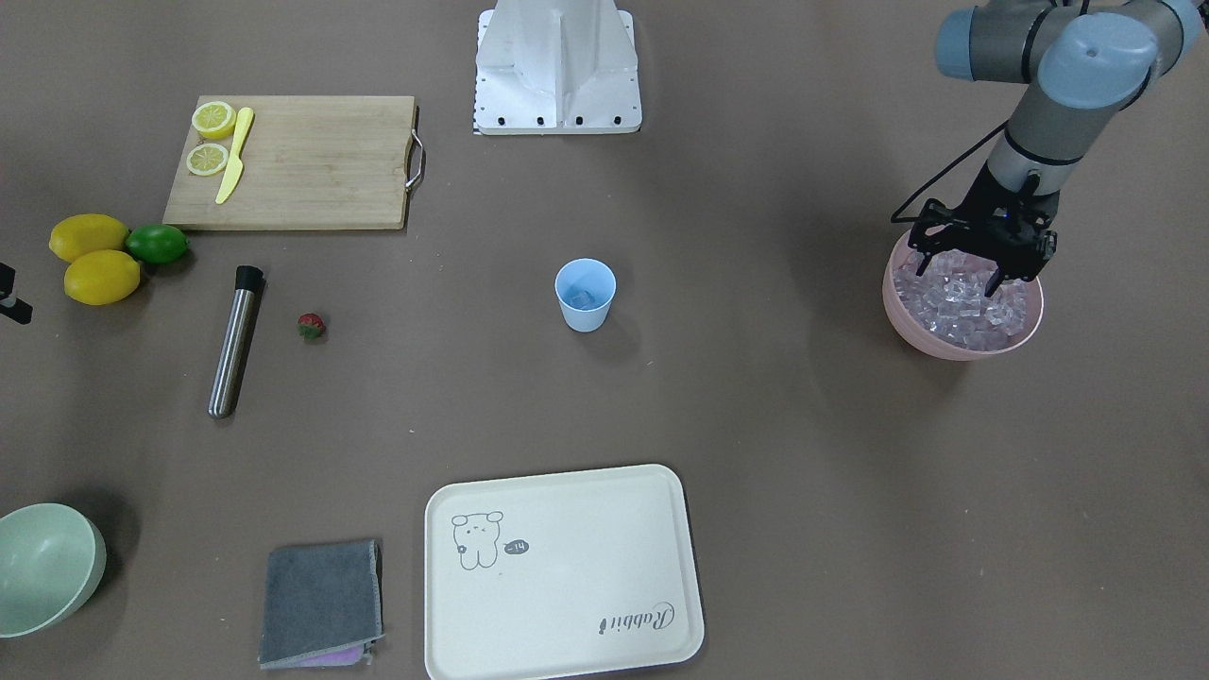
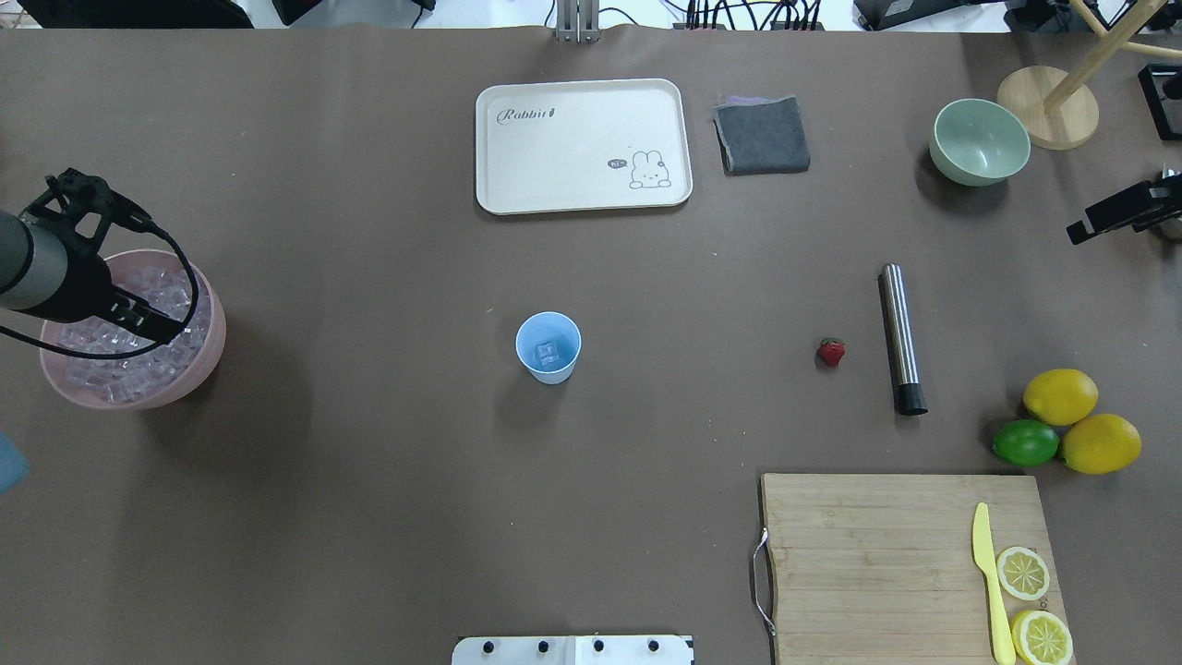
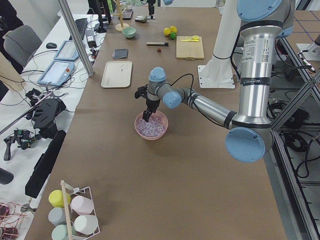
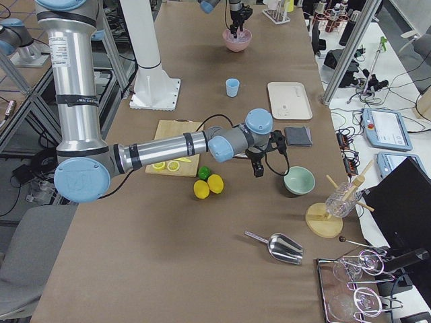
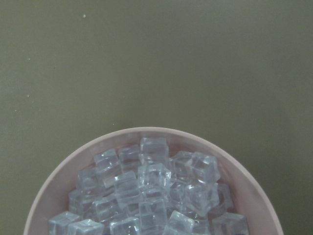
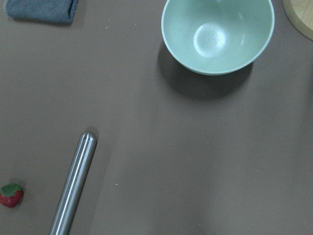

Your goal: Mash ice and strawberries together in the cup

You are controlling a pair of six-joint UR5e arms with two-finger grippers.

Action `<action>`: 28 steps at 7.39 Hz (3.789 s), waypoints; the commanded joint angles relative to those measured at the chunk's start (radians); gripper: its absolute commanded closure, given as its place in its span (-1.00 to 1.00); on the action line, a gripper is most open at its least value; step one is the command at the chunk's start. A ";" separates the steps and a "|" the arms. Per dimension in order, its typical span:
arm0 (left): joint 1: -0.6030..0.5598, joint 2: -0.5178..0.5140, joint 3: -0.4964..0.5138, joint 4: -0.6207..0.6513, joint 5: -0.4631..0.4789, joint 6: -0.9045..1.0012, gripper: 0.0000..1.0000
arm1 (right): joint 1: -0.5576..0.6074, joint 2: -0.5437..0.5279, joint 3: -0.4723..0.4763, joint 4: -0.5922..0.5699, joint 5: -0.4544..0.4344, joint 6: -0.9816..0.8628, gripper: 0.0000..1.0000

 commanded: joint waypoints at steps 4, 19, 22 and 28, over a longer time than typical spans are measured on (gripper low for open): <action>0.077 0.022 0.001 -0.006 0.084 0.001 -0.32 | 0.000 -0.008 -0.003 0.000 0.016 0.000 -1.00; 0.090 0.012 0.030 -0.006 0.087 0.010 -0.12 | 0.003 -0.031 0.020 0.003 0.027 0.000 -1.00; 0.090 0.010 0.035 -0.006 0.089 0.042 -0.11 | 0.003 -0.036 0.026 0.003 0.025 0.000 -1.00; 0.077 0.008 0.030 -0.006 0.087 0.076 1.00 | 0.003 -0.045 0.029 0.005 0.025 0.000 -1.00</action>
